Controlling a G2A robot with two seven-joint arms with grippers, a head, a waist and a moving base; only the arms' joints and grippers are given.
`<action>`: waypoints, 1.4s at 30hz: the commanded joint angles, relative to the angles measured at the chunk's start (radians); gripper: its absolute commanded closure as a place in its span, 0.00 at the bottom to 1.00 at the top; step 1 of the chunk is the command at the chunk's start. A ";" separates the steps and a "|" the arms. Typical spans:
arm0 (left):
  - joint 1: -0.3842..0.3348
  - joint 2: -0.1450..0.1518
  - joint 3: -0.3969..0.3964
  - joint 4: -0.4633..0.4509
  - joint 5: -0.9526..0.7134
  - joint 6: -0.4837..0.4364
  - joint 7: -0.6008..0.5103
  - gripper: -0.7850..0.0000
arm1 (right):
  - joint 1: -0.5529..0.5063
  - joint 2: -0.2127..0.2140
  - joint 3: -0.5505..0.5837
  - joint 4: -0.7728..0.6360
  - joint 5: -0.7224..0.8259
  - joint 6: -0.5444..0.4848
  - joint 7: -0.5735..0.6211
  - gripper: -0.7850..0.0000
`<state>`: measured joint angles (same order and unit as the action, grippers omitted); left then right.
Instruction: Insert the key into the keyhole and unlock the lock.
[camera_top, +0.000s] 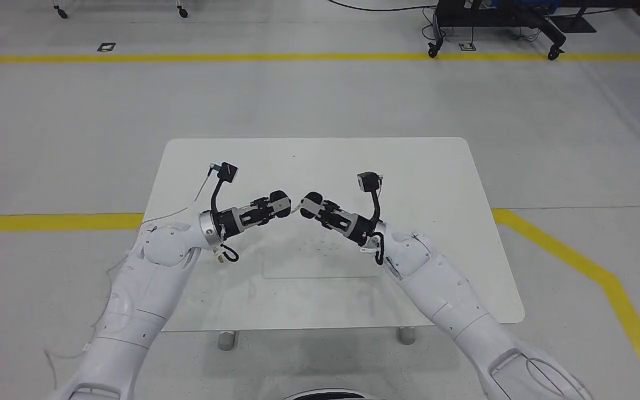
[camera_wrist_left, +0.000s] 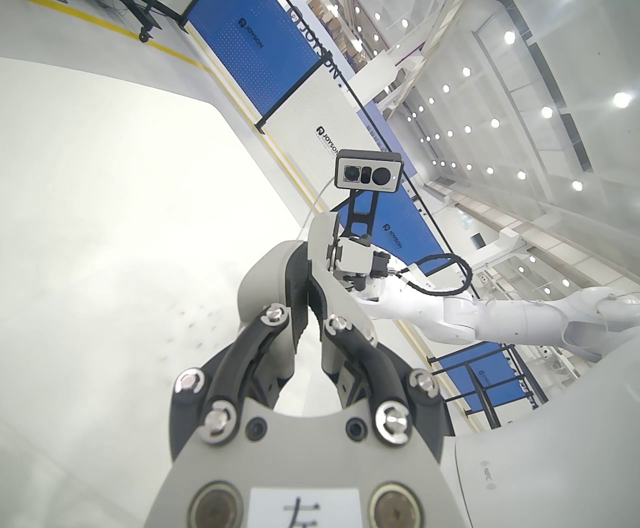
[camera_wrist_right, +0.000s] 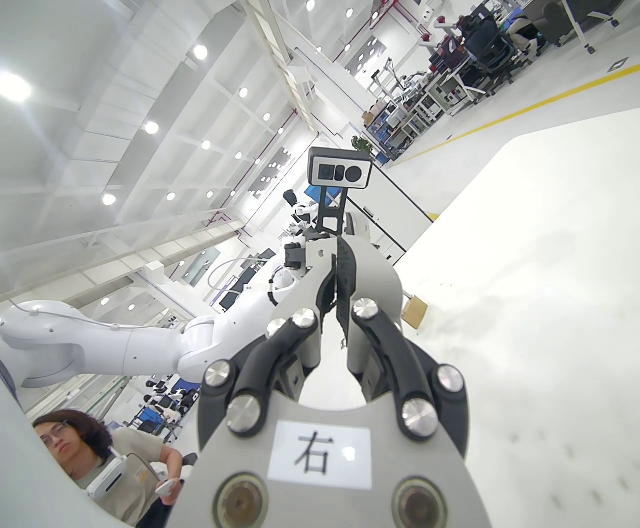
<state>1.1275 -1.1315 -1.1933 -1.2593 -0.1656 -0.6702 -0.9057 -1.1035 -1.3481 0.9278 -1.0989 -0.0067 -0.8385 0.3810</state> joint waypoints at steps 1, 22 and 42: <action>0.001 0.001 0.001 -0.002 -0.007 -0.003 -0.006 0.79 | -0.002 0.000 0.002 -0.002 -0.002 0.003 -0.002 1.00; -0.001 0.007 0.028 -0.001 -0.029 -0.007 -0.026 1.00 | 0.001 -0.008 -0.002 0.003 -0.004 0.011 0.000 1.00; -0.007 0.014 0.040 0.002 -0.016 -0.010 -0.012 1.00 | -0.005 -0.007 0.009 -0.006 -0.002 0.013 0.017 1.00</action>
<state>1.1200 -1.1178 -1.1534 -1.2571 -0.1810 -0.6813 -0.9184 -1.1089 -1.3550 0.9369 -1.1045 -0.0089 -0.8274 0.3962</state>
